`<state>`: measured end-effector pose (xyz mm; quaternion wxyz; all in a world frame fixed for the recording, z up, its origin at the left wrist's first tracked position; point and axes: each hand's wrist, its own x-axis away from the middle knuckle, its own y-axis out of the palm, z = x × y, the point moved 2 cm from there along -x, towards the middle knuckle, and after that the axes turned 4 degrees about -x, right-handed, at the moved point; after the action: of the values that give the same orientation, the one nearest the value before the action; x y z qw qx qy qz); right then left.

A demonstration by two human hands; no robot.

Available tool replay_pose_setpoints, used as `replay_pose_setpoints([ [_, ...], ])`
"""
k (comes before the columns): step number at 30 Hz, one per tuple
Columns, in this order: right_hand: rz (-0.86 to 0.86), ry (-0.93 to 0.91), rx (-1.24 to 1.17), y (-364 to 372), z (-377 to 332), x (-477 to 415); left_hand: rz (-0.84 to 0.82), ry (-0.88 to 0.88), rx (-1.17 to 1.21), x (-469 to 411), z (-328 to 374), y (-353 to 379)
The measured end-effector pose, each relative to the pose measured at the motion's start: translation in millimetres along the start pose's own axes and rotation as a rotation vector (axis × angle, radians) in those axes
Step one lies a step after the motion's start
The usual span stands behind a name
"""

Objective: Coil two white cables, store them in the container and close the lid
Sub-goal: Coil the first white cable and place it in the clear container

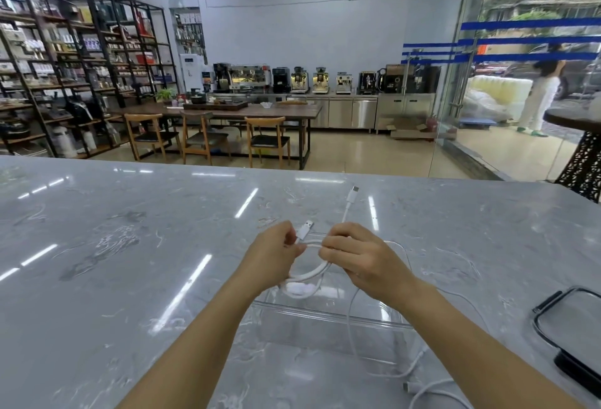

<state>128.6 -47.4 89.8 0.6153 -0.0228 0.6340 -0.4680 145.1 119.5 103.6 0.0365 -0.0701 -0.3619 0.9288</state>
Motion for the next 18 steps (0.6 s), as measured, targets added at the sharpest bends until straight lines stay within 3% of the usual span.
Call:
replay_pose_setpoints([
  [1,-0.01,0.017,-0.023,0,0,1,0.049,-0.003,0.084,0,0,0],
  [4,-0.043,0.035,-0.079,4,-5,1,0.122,-0.148,0.65,-2,-1,1],
  [6,-0.059,0.037,-0.102,8,-8,-1,0.14,-0.221,0.801,-3,0,2],
  [8,-0.062,0.048,-0.102,11,-9,-1,0.167,-0.256,0.803,-2,1,4],
  [12,-0.054,0.168,-0.113,18,-5,3,0.226,-0.205,0.577,-2,0,3],
  [16,-0.054,0.468,-0.178,11,-4,-2,0.249,-0.136,0.501,-2,4,-2],
  [18,0.024,0.723,-0.403,3,-6,-8,0.285,-0.098,0.46,0,6,-4],
])
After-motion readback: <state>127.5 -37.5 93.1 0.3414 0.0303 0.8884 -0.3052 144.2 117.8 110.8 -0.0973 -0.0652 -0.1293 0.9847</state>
